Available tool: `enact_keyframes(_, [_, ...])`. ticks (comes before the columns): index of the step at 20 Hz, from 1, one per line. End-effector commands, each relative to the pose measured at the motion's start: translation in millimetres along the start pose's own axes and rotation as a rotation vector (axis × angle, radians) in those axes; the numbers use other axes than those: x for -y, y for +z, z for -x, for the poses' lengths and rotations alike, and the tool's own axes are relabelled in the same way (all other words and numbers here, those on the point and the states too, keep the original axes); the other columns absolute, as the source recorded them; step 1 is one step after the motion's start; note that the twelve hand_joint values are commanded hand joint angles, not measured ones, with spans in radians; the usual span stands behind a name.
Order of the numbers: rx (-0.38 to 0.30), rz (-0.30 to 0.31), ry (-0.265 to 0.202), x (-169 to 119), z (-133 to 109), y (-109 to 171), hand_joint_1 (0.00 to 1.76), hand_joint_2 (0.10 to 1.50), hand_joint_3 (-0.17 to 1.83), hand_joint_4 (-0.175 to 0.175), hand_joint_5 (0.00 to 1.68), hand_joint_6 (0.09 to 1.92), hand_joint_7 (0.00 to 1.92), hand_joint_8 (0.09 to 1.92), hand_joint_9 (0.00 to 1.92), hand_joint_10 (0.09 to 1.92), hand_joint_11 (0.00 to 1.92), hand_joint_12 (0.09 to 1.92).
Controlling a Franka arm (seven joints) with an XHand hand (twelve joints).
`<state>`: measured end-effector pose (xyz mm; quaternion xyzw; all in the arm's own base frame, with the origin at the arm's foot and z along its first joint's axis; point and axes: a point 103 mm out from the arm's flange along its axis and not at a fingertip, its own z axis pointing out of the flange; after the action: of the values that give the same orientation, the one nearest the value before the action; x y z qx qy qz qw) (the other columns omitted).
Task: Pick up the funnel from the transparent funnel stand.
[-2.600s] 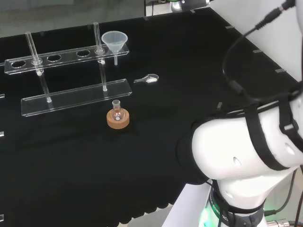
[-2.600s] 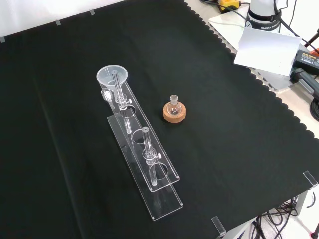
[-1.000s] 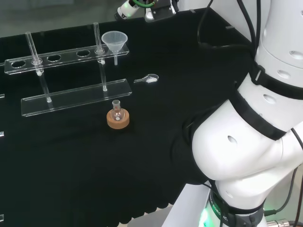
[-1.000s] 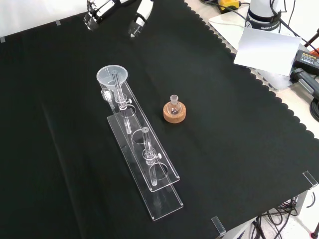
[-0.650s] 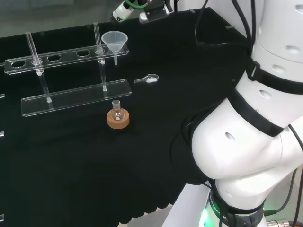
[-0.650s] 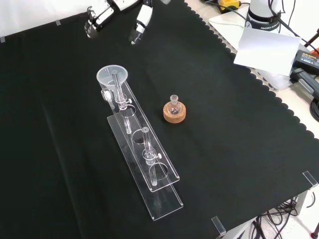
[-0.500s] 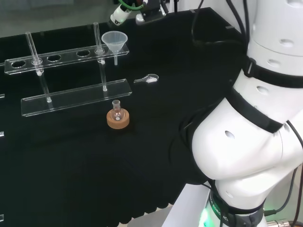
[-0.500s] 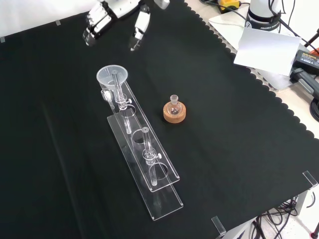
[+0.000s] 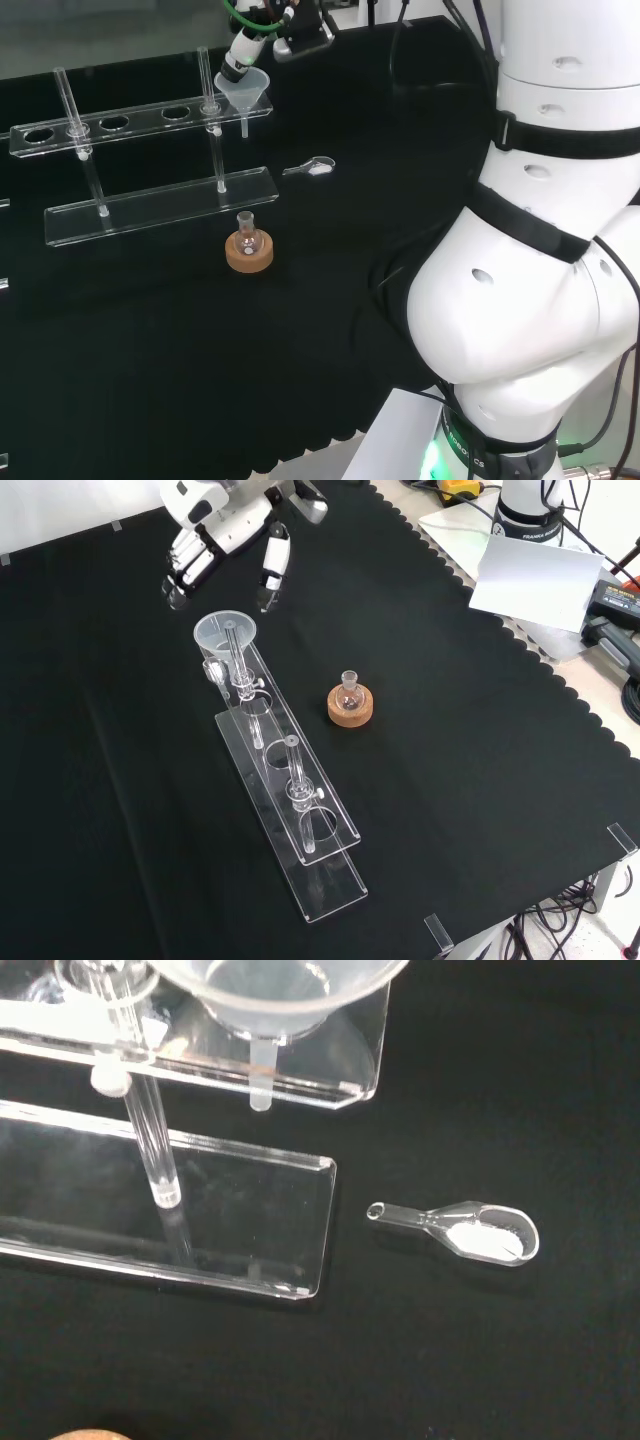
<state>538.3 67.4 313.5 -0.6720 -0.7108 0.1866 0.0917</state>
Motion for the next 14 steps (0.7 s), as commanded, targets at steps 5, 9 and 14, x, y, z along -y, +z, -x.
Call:
enact_keyframes(5, [0.015, -0.030, -0.008, -12.4, -6.1, 12.1, 0.60, 0.94, -0.17, 0.023, 0.20, 0.09, 0.00, 0.48, 0.20, 0.78, 0.34, 1.42])
enact_keyframes(9, [0.012, -0.036, -0.013, -17.3, -6.9, 16.4, 0.60, 0.93, -0.17, 0.021, 0.19, 0.09, 0.00, 0.48, 0.20, 0.79, 0.37, 1.43])
enact_keyframes(14, [0.005, -0.044, -0.023, -24.2, -9.2, 21.5, 0.61, 0.93, -0.17, 0.019, 0.18, 0.09, 0.00, 0.48, 0.20, 0.80, 0.38, 1.43])
